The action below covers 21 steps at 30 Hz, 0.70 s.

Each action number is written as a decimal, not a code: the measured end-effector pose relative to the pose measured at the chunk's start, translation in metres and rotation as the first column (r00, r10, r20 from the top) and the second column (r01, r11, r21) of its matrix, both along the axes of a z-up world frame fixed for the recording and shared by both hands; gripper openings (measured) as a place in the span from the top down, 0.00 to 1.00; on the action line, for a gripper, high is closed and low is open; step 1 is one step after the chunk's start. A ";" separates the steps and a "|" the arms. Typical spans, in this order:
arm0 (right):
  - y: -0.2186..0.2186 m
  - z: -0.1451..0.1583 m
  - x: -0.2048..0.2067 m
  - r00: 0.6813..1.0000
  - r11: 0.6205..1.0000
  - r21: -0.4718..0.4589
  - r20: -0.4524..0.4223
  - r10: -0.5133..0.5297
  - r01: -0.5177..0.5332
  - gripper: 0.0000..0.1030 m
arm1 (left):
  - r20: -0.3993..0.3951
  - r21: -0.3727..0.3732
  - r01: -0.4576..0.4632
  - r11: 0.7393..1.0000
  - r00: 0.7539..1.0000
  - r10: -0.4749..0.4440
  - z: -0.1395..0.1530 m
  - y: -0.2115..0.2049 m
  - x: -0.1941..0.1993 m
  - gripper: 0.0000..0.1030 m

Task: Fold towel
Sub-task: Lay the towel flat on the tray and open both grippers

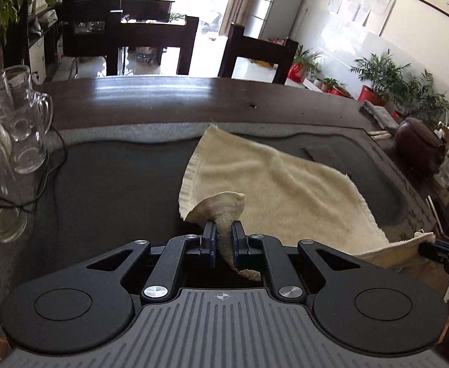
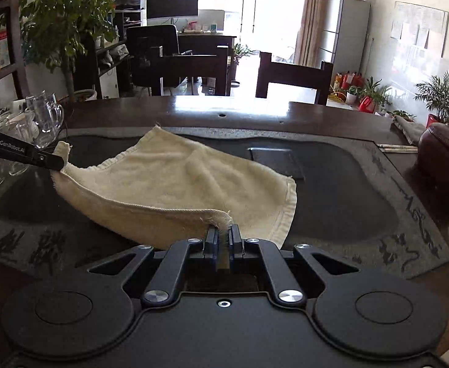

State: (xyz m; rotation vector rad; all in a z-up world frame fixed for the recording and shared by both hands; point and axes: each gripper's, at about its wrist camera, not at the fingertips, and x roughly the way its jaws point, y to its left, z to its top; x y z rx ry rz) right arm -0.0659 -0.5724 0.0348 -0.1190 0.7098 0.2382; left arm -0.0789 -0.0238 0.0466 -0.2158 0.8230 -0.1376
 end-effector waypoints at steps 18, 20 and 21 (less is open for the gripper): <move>-0.005 -0.039 -0.047 0.992 0.999 0.009 -0.110 0.054 -0.054 0.74 | -0.110 0.022 -0.026 0.999 0.993 0.029 -0.025 0.017 -0.032 0.82; -0.006 -0.040 -0.052 0.992 0.998 0.007 -0.114 0.060 -0.060 0.65 | -0.108 0.030 -0.024 0.999 0.994 0.027 -0.024 0.018 -0.034 0.78; -0.006 -0.039 -0.054 0.991 0.998 0.007 -0.117 0.065 -0.065 0.62 | -0.106 0.032 -0.022 0.999 0.994 0.025 -0.024 0.019 -0.035 0.77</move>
